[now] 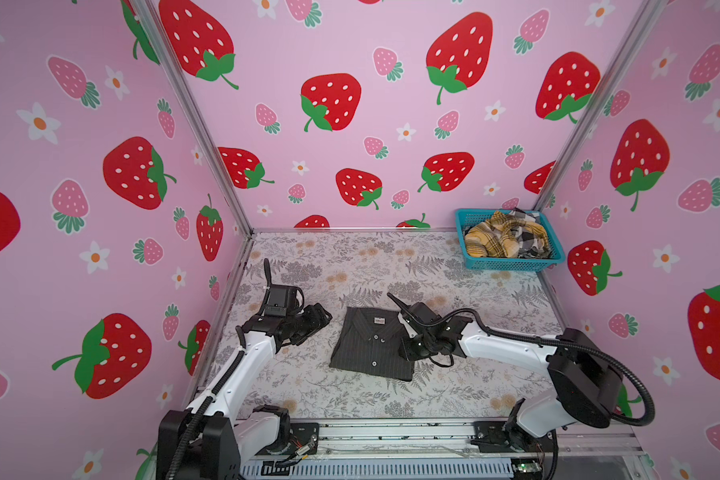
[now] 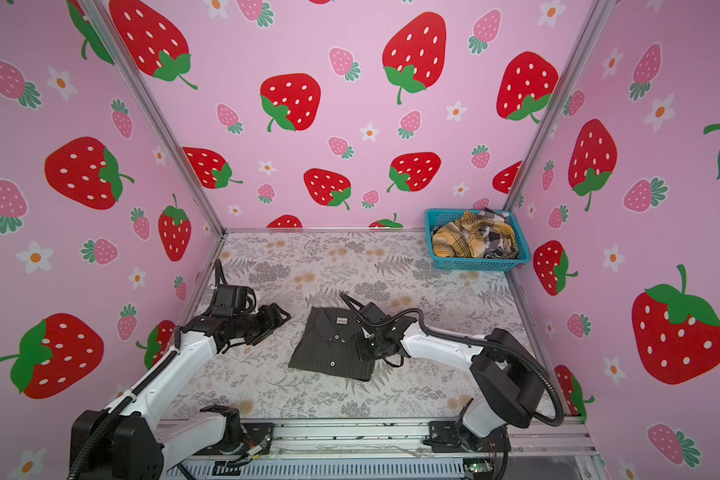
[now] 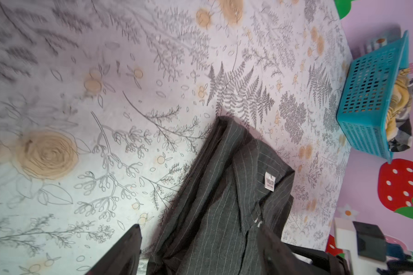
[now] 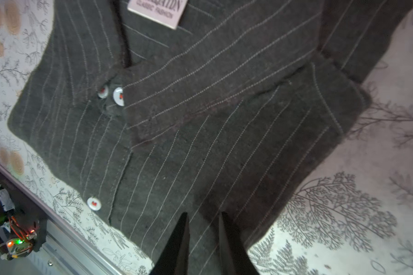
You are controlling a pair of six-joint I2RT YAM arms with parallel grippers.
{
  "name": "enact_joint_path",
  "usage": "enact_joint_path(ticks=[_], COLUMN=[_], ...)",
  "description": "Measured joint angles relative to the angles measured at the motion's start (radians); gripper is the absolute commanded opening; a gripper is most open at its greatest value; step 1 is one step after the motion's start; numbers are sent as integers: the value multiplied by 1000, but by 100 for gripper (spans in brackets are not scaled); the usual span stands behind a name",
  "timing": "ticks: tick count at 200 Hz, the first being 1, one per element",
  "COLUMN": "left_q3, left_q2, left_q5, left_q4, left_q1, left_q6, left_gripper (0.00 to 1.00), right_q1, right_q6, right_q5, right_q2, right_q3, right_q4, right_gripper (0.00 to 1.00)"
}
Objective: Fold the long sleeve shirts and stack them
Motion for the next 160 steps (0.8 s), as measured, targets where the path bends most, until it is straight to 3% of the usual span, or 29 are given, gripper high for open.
enact_joint_path(ticks=[43, 105, 160], left_q3=[-143, -170, -201], left_q2=[31, 168, 180], left_q5=[105, 213, 232], left_q4=[34, 218, 333], left_q1=[10, -26, -68], left_q6=[-50, -101, -151], left_gripper=[89, 91, 89], right_q1=[-40, -85, -138], right_q6=[14, 10, -40], right_q5=[0, -30, -49], right_q2=[31, 48, 19], right_q3=[-22, -24, 144], right_q4=[24, 21, -57], right_gripper=[20, 25, 29])
